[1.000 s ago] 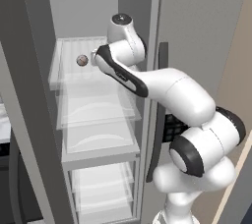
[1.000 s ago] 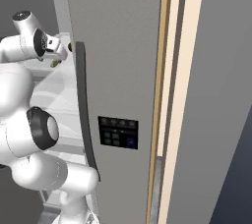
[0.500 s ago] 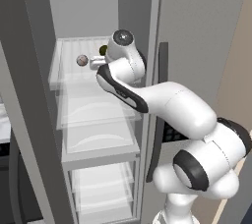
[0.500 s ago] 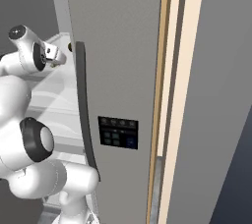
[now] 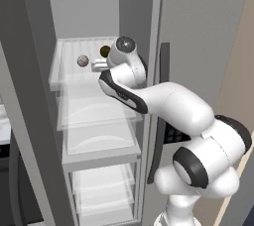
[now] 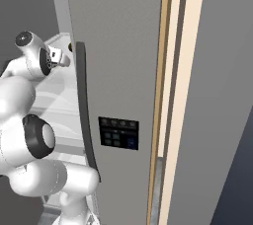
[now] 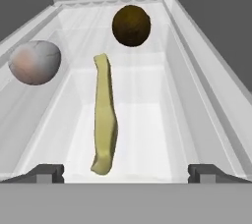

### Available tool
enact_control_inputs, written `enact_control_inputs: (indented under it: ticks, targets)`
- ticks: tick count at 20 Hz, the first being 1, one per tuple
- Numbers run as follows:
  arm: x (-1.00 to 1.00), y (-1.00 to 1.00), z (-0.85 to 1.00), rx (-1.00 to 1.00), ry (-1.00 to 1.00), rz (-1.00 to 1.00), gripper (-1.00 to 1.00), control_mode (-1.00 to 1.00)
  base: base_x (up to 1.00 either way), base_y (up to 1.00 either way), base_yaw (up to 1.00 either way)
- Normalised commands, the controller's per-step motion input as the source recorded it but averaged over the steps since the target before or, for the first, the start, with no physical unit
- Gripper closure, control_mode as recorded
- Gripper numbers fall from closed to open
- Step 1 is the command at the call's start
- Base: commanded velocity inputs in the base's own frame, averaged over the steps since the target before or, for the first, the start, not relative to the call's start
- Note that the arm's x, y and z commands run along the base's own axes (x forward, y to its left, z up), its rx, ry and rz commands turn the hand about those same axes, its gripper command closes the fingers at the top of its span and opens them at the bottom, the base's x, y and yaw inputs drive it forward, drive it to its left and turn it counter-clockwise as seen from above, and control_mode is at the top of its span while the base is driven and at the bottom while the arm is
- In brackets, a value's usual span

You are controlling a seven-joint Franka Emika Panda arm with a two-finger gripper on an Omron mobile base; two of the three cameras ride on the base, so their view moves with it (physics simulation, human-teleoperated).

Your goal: Pick the egg and butter from the fridge and place them by the bowl for mixing.

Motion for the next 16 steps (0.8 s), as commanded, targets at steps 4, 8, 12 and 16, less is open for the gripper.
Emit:
enact_control_inputs:
  ticks: [4, 8, 12, 16]
  targets:
    - [0.28, 0.00, 0.00, 0.00, 0.01, 0.00, -1.00, -1.00, 0.00, 0.00, 0.00]
    - [0.24, 0.05, -0.03, 0.00, 0.00, 0.00, -1.00, -1.00, 0.00, 0.00, 0.00]
    - [0.29, 0.13, -0.01, 0.00, 0.00, 0.00, -1.00, -1.00, 0.00, 0.00, 0.00]
    - [0.29, 0.18, -0.02, 0.00, 0.00, 0.00, -1.00, -1.00, 0.00, 0.00, 0.00]
